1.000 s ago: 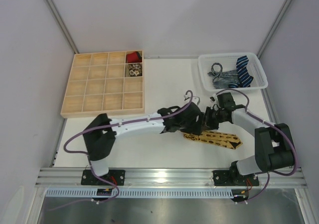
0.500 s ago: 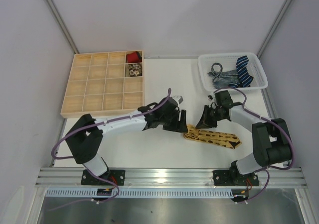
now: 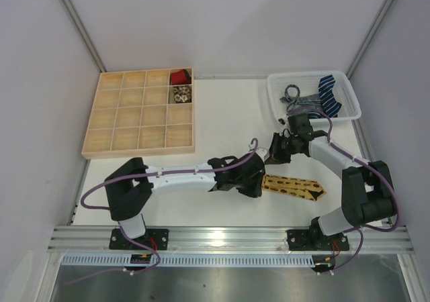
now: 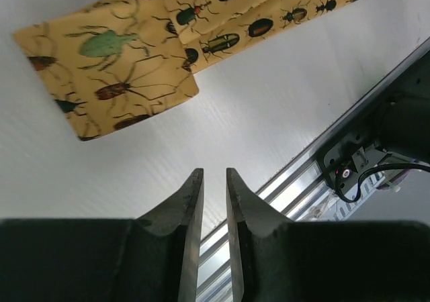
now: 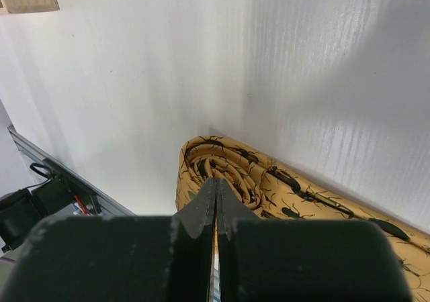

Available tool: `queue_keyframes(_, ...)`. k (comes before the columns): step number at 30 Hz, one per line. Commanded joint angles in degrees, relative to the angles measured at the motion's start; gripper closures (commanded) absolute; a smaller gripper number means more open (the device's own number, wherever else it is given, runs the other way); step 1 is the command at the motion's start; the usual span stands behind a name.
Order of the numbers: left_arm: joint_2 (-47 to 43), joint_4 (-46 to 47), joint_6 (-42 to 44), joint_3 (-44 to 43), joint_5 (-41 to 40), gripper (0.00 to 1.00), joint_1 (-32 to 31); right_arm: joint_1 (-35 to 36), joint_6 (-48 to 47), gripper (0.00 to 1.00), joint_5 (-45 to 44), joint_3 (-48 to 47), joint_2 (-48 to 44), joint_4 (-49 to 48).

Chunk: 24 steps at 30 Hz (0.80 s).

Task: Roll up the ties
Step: Roll the tie

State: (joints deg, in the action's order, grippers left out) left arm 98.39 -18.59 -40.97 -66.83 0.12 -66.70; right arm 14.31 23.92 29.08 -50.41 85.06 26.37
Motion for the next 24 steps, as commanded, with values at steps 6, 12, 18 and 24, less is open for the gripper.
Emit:
queue_keyframes(6, 8.3, -3.6, -0.7, -8.3, -4.5, 0.75, -2.6, 1.5, -0.4, 1.0, -4.9, -6.1, 6.1, 0.5)
queue_keyframes(12, 10.2, -5.4, 0.5, -10.1, -8.2, 0.7, -3.0, 2.7, -0.3, 1.0, -6.7, -5.2, 10.5, -1.8)
queue_keyframes(18, 13.3, -4.7, 1.2, -10.3, -9.1, 0.69, -3.3, 4.9, 0.9, 1.0, -6.5, -3.4, 11.3, -2.7)
queue_keyframes(24, 14.5, -4.7, 1.1, -10.7, -10.8, 0.69, -3.3, 7.2, 2.0, 1.0, -5.1, -2.5, 11.4, -4.0)
